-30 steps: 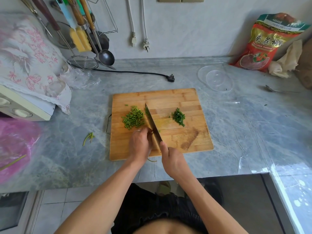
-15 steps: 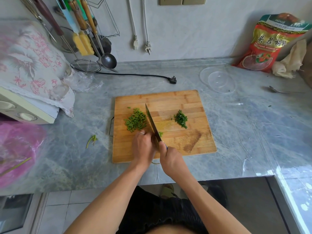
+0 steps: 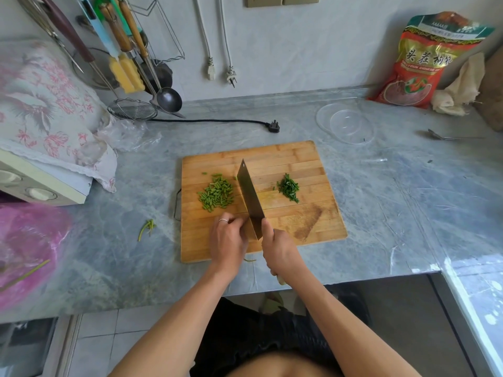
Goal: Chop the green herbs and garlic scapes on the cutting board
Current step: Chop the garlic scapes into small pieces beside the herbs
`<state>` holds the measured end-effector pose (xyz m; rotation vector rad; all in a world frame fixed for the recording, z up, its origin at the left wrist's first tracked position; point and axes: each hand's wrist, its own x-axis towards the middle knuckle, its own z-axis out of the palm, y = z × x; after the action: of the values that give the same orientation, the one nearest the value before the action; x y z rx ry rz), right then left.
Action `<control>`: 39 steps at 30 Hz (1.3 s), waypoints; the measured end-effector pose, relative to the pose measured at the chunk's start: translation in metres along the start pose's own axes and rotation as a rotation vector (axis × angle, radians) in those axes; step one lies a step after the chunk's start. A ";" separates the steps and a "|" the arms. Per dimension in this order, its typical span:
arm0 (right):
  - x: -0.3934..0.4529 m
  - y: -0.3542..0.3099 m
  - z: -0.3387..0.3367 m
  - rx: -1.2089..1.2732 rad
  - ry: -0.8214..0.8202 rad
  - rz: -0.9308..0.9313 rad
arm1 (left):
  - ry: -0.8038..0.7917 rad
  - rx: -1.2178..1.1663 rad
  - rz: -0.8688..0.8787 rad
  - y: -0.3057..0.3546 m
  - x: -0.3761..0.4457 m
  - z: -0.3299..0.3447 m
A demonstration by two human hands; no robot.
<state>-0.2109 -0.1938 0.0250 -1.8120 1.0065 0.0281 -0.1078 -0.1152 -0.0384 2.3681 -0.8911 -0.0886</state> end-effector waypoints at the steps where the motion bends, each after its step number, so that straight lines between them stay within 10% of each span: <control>1: 0.002 0.000 0.001 -0.017 0.012 -0.025 | -0.007 -0.015 -0.002 -0.001 0.000 0.000; 17: -0.010 0.005 -0.006 -0.027 0.024 -0.063 | -0.003 -0.039 -0.056 -0.004 0.013 -0.005; 23: -0.007 0.020 0.010 -0.278 0.206 -0.344 | -0.026 -0.051 -0.028 -0.007 0.014 -0.004; 30: -0.010 0.013 0.015 -0.184 0.137 -0.093 | -0.045 -0.024 -0.024 -0.005 0.015 -0.005; 39: 0.004 0.022 0.016 -0.504 0.227 -0.444 | -0.057 -0.093 0.027 -0.001 0.015 -0.008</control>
<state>-0.2159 -0.1865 -0.0008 -2.5166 0.7683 -0.2186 -0.0936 -0.1194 -0.0304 2.2763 -0.9262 -0.1841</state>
